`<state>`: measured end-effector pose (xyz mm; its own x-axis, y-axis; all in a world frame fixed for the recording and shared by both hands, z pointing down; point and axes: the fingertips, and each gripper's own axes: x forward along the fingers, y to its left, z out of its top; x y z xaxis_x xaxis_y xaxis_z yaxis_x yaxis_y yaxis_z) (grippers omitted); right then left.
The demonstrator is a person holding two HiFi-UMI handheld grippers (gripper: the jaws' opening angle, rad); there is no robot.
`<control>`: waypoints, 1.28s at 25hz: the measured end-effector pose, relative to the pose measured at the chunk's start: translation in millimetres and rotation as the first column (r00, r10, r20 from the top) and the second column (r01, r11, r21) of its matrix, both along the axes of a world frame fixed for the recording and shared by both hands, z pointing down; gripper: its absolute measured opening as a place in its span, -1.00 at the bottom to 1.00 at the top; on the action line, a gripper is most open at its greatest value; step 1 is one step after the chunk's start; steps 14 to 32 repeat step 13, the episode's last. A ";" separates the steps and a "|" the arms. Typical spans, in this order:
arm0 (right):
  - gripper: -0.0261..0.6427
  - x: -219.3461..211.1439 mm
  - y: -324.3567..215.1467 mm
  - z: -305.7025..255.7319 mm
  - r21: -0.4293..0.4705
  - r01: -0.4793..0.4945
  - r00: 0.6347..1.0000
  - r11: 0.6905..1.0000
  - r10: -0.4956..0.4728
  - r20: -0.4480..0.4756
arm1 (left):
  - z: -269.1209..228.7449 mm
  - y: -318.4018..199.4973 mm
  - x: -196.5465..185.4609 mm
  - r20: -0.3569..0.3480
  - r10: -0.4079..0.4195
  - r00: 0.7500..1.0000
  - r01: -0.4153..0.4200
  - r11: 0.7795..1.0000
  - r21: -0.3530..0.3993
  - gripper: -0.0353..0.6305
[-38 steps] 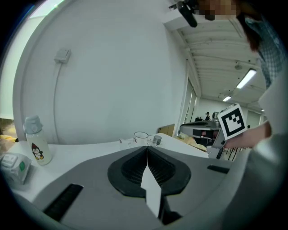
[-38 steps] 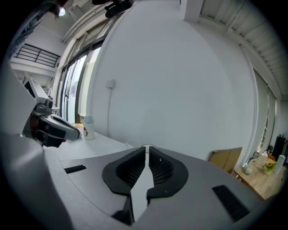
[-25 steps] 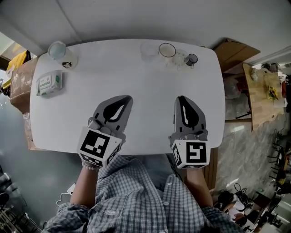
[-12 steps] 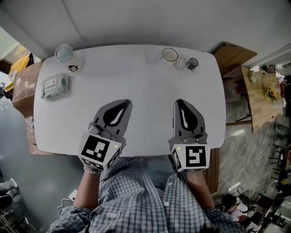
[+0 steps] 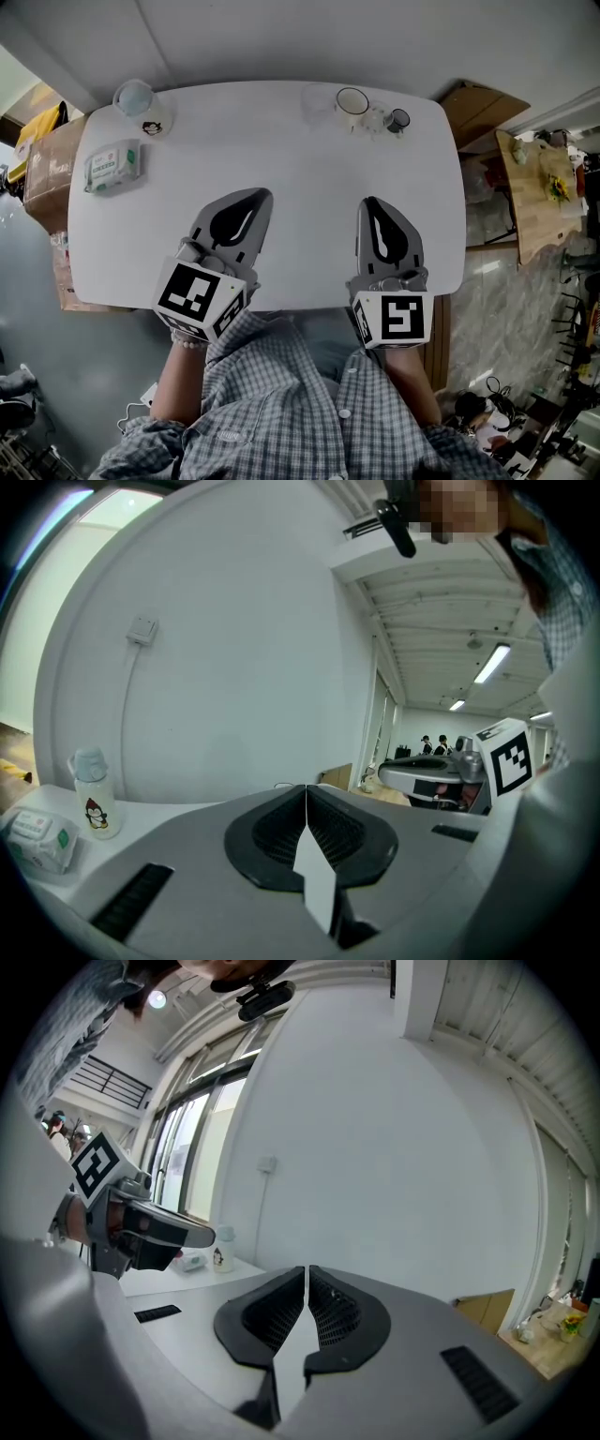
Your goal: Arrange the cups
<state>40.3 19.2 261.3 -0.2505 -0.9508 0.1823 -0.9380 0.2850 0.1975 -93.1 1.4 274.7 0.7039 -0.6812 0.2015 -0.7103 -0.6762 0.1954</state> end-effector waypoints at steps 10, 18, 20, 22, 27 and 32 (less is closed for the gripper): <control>-0.83 0.3 0.5 -2.8 0.000 -0.003 1.000 1.000 0.003 -0.024 | -4.0 6.2 2.5 0.016 0.016 1.000 -0.016 1.000 0.015 -0.86; -0.83 -1.3 -1.3 -5.0 0.000 -0.002 1.000 1.000 0.002 -0.026 | -6.1 6.6 2.4 0.026 0.020 0.999 -0.020 1.000 0.020 -0.86; -0.83 -1.3 -1.3 -5.0 0.000 -0.002 1.000 1.000 0.002 -0.026 | -6.1 6.6 2.4 0.026 0.020 0.999 -0.020 1.000 0.020 -0.86; -0.83 -1.3 -1.3 -5.0 0.000 -0.002 1.000 1.000 0.002 -0.026 | -6.1 6.6 2.4 0.026 0.020 0.999 -0.020 1.000 0.020 -0.86; -0.83 -1.3 -1.3 -5.0 0.000 -0.002 1.000 1.000 0.002 -0.026 | -6.1 6.6 2.4 0.026 0.020 0.999 -0.020 1.000 0.020 -0.86; -0.83 -1.3 -1.3 -5.0 0.000 -0.002 1.000 1.000 0.002 -0.026 | -6.1 6.6 2.4 0.026 0.020 0.999 -0.020 1.000 0.020 -0.86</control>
